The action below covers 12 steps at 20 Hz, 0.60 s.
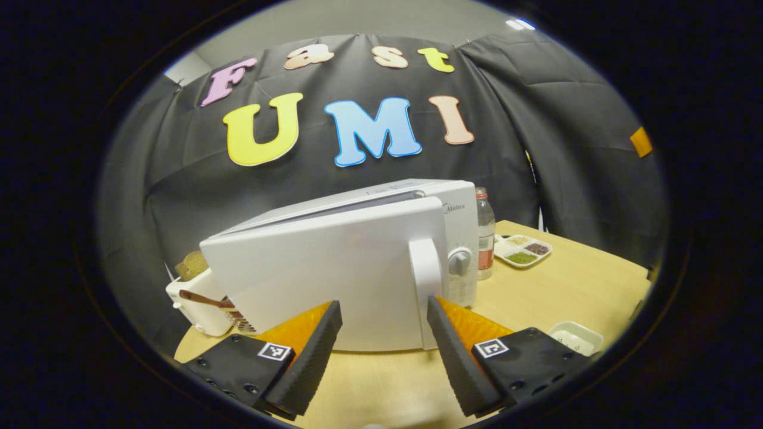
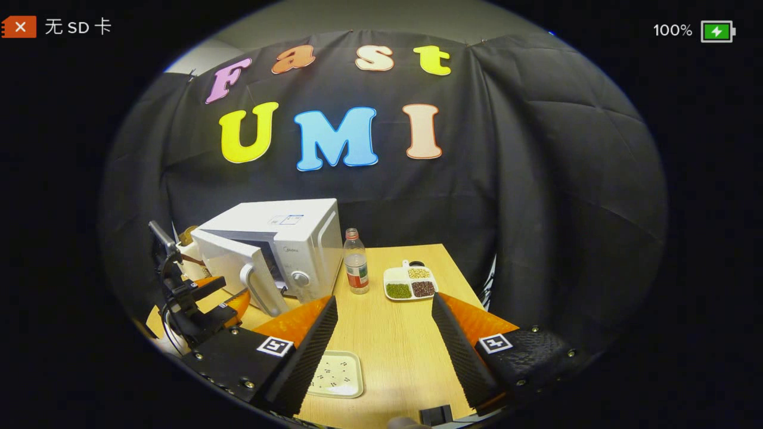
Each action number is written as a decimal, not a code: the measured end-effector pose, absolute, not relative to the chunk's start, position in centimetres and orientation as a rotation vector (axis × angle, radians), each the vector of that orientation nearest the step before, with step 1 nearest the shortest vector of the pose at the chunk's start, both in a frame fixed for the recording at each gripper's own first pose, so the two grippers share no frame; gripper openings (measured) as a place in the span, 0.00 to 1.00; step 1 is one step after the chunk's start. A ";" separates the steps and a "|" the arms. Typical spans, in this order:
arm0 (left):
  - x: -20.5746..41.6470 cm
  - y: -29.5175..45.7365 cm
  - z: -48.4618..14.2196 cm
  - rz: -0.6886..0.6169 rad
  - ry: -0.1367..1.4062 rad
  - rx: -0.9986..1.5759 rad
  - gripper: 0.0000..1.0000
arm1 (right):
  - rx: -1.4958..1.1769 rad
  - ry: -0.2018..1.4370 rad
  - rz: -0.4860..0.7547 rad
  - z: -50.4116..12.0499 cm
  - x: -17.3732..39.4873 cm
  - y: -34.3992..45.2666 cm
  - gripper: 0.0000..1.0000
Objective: Open the microwave oven with the left hand, put the food in, and close the microwave oven.
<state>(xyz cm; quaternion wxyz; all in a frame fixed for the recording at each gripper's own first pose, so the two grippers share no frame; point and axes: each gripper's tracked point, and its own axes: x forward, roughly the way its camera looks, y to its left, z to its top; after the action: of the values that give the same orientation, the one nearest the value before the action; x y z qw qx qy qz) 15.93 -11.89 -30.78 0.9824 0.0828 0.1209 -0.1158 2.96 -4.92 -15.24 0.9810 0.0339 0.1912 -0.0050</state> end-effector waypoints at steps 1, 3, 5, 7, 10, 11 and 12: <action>16.7 -12.1 -30.6 -0.227 0.239 0.161 0.96 | 0.069 0.390 -0.018 -15.5 2.9 -5.2 0.97; 18.2 -12.3 -30.6 -0.203 0.237 0.148 0.96 | 0.063 0.396 -0.028 -15.7 2.8 -5.5 0.97; 19.4 -12.5 -30.0 -0.183 0.222 0.129 1.00 | 0.054 0.398 -0.030 -15.9 2.7 -5.7 0.97; 20.4 -12.8 -30.0 -0.169 0.223 0.130 0.99 | 0.063 0.406 -0.031 -16.0 2.7 -5.8 0.97; 20.3 -13.2 -30.6 -0.184 0.237 0.114 0.95 | 0.076 0.405 -0.041 -16.0 2.7 -6.3 0.97; 20.4 -12.9 -30.7 -0.177 0.238 0.113 0.95 | 0.076 0.409 -0.043 -16.1 2.7 -6.4 0.97; 20.4 -13.0 -30.8 -0.177 0.234 0.097 0.95 | 0.076 0.414 -0.044 -16.2 2.7 -6.5 0.97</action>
<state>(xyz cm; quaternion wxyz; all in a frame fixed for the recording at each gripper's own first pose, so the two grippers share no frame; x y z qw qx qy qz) 20.41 -12.97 -30.77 0.9881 0.0481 0.1164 -0.0880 2.71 -6.52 -16.16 0.9777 0.0377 0.2055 -0.0220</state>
